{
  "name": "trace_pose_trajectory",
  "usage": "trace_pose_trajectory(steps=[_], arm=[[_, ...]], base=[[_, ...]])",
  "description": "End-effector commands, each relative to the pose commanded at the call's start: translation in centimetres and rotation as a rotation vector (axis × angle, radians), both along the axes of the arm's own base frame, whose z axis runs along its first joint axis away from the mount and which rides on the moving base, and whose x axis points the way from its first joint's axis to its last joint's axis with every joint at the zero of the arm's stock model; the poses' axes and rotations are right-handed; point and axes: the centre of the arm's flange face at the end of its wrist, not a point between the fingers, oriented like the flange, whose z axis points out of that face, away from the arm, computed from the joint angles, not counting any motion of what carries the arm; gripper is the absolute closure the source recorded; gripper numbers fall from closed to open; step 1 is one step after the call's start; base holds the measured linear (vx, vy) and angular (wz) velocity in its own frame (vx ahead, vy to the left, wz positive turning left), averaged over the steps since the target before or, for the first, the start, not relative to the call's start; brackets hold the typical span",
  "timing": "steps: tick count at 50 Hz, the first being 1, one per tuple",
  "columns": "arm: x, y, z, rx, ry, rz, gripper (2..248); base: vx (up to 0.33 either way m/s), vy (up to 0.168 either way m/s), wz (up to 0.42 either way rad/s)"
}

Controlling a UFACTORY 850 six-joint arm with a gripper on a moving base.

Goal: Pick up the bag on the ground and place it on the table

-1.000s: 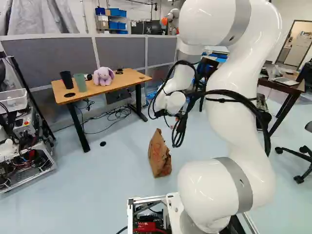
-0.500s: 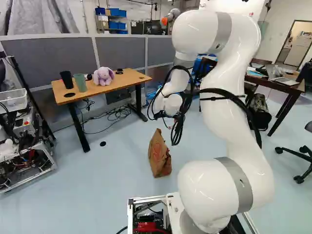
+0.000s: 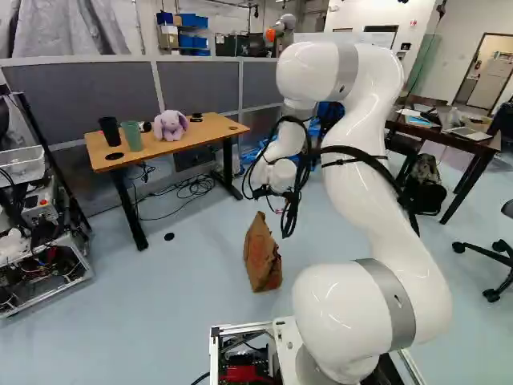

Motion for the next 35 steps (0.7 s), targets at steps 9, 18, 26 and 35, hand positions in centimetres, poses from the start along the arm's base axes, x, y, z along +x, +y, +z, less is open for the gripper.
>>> trace_pose_trajectory(steps=[9, 18, 26, 35], arm=[[1.0, -0.2, -1.3, 0.0, 0.006, -0.004, 3], [1.7, -0.4, -2.6, 0.0, 0.013, -0.007, 3], [2.0, -0.6, -3.7, 0.0, 0.023, -0.01, 3], [2.3, -0.7, -5.0, 0.0, 0.035, -0.012, 3]], base=[[0.0, 0.0, 0.0], [0.0, 0.0, 0.0], [0.0, 0.0, 0.0], [0.0, 0.0, 0.0]])
